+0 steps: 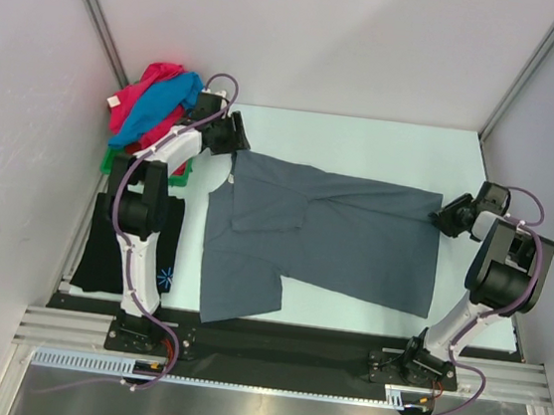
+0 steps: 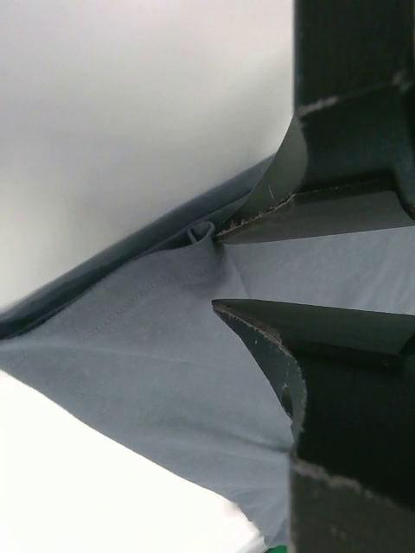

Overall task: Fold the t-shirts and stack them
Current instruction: Fold the tshirt

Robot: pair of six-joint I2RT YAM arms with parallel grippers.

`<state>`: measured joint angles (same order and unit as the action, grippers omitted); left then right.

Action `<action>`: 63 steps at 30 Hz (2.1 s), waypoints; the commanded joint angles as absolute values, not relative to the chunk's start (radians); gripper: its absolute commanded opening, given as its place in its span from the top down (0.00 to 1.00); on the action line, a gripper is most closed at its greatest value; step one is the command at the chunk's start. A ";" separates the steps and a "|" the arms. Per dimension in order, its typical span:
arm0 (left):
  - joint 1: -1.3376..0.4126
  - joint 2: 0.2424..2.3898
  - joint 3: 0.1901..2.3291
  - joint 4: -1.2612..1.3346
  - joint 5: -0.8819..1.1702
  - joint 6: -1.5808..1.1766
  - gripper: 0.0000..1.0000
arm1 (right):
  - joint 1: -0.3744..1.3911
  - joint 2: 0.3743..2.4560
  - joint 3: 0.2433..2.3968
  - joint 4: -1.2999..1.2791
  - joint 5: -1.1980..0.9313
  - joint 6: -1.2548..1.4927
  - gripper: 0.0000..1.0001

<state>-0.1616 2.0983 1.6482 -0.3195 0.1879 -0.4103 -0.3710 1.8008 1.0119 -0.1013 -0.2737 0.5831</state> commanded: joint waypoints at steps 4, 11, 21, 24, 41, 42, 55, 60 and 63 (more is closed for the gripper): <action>-0.169 2.043 1.643 -0.295 0.201 -0.414 0.37 | -0.374 1.839 1.029 -0.045 -0.294 0.615 0.66; -0.169 2.042 1.646 -0.295 0.199 -0.411 0.37 | -0.373 1.804 1.025 -0.075 -0.273 0.597 0.82; -0.167 2.029 1.637 -0.293 0.187 -0.408 0.37 | -0.374 1.701 1.077 -0.244 -0.229 0.511 1.00; -0.167 2.025 1.634 -0.293 0.184 -0.405 0.37 | -0.376 1.689 1.074 -0.256 -0.216 0.500 1.00; -0.150 2.032 1.664 -0.317 0.201 -0.385 0.32 | -0.387 1.761 1.069 -0.267 -0.212 0.469 0.96; -0.146 2.034 1.669 -0.322 0.199 -0.377 0.31 | -0.387 1.766 1.071 -0.267 -0.212 0.468 0.95; -0.124 2.216 1.896 -0.443 0.206 -0.282 0.18 | -0.380 1.767 1.175 -0.258 -0.138 0.356 0.29; -0.126 2.282 1.933 -0.443 0.198 -0.322 0.18 | -0.379 1.882 1.317 -0.253 -0.189 0.324 0.25; -0.127 2.316 1.947 -0.445 0.178 -0.345 0.19 | -0.367 1.916 1.357 -0.235 -0.205 0.316 0.24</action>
<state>-0.1284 2.2932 1.8950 -0.4271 0.1925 -0.3214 -0.3756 1.8793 1.3075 -0.2577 -0.1764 0.3508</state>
